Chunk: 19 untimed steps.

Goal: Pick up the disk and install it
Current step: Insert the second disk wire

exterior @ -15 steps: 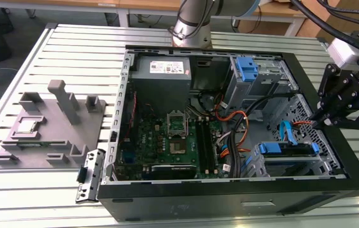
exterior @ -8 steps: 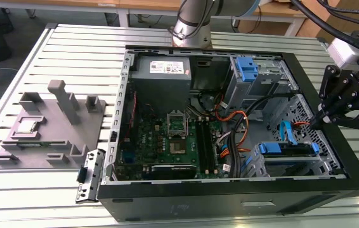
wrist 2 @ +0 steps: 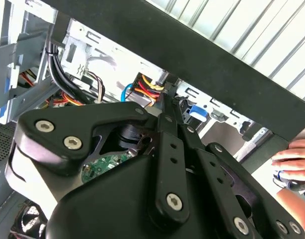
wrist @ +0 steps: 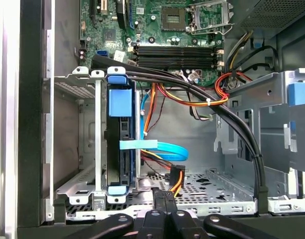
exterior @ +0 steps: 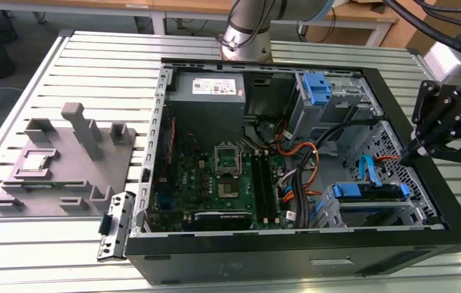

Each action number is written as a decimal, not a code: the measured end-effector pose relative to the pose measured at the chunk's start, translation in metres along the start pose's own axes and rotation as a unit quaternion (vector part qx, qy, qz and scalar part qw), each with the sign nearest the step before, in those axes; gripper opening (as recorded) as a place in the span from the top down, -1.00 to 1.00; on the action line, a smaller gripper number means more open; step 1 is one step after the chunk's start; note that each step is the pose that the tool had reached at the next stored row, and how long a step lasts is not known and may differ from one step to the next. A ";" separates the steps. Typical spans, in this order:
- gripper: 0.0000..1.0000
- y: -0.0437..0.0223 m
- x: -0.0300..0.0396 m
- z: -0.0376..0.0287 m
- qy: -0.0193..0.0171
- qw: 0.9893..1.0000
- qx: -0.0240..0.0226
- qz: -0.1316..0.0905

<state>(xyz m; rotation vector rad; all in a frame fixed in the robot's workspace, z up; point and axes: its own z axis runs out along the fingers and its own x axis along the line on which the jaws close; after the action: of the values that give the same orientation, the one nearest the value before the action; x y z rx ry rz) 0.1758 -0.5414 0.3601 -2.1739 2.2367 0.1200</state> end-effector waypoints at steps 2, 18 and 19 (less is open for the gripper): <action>0.80 0.0000 -0.0001 -0.0014 0.000 1.000 0.000 0.000; 0.06 0.0001 -0.0001 -0.0017 0.000 1.000 0.000 0.000; 0.06 -0.0002 -0.0003 -0.0009 0.001 1.000 0.000 0.000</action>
<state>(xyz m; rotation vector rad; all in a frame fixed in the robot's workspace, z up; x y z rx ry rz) 0.1760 -0.5412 0.3610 -2.1748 2.2375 0.1181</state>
